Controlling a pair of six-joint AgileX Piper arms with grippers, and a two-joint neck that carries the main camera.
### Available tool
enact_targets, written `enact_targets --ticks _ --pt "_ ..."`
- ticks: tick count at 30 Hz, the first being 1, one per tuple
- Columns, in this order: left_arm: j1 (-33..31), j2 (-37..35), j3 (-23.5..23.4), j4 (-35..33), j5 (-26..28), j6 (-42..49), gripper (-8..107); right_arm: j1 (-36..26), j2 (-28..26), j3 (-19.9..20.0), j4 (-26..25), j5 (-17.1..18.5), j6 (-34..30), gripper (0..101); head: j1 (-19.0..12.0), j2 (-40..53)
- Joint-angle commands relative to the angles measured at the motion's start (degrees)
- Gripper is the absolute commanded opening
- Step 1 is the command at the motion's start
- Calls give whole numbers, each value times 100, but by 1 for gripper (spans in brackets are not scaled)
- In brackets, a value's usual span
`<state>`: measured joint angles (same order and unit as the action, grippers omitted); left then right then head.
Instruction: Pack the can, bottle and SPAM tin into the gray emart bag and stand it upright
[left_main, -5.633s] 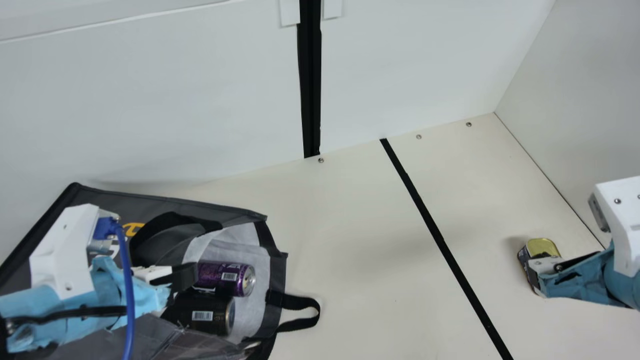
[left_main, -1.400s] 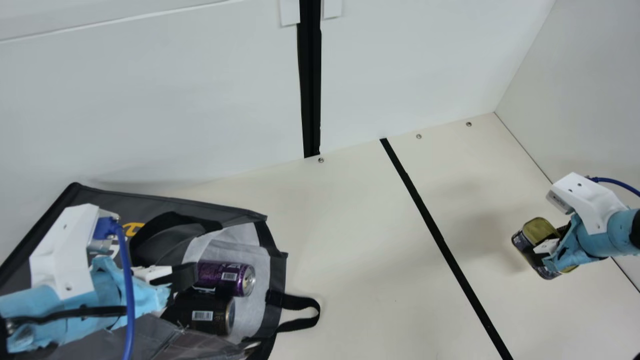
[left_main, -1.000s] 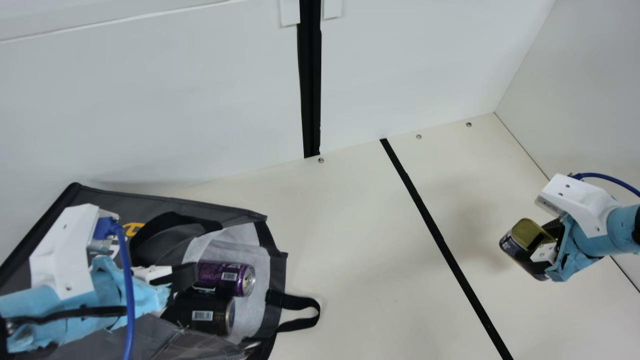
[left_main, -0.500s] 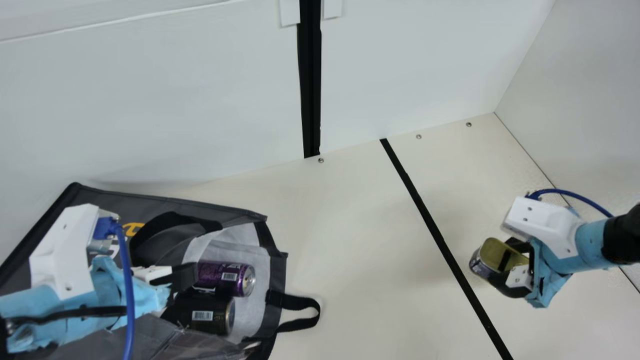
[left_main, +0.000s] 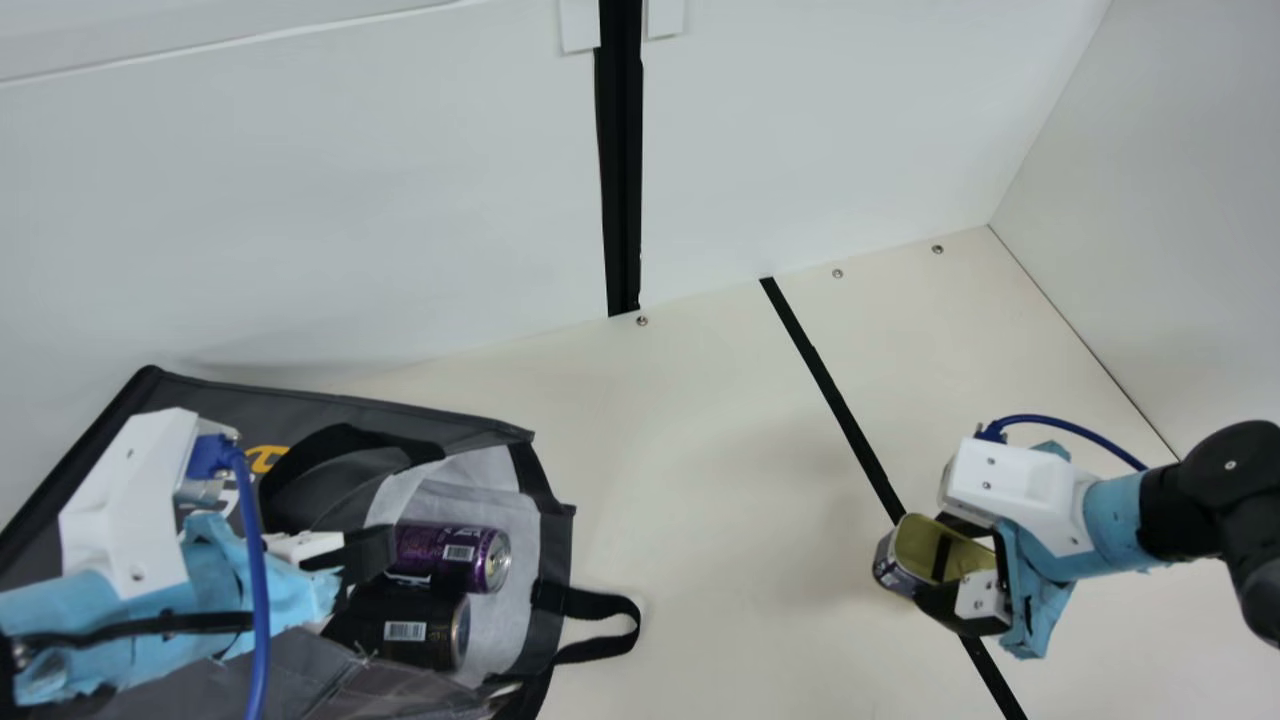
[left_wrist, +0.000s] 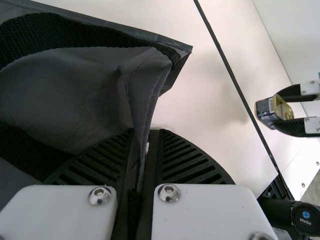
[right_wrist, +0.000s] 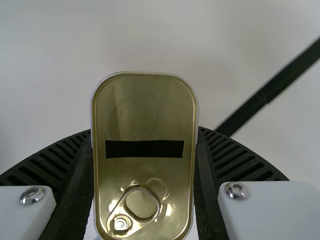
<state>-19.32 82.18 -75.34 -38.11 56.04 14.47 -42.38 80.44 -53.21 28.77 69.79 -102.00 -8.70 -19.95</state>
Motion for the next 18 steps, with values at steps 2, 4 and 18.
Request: enact_targets --ticks 2,4,18 --pt "0 0 0 0 0 0 -8 51 45 219 355 11 -182 0 -130 -5" --pt "0 0 0 0 0 0 -8 96 85 355 585 11 -297 0 -130 -5" --pt "0 0 0 0 0 0 -8 927 200 1228 2485 11 -1124 0 -130 -5"
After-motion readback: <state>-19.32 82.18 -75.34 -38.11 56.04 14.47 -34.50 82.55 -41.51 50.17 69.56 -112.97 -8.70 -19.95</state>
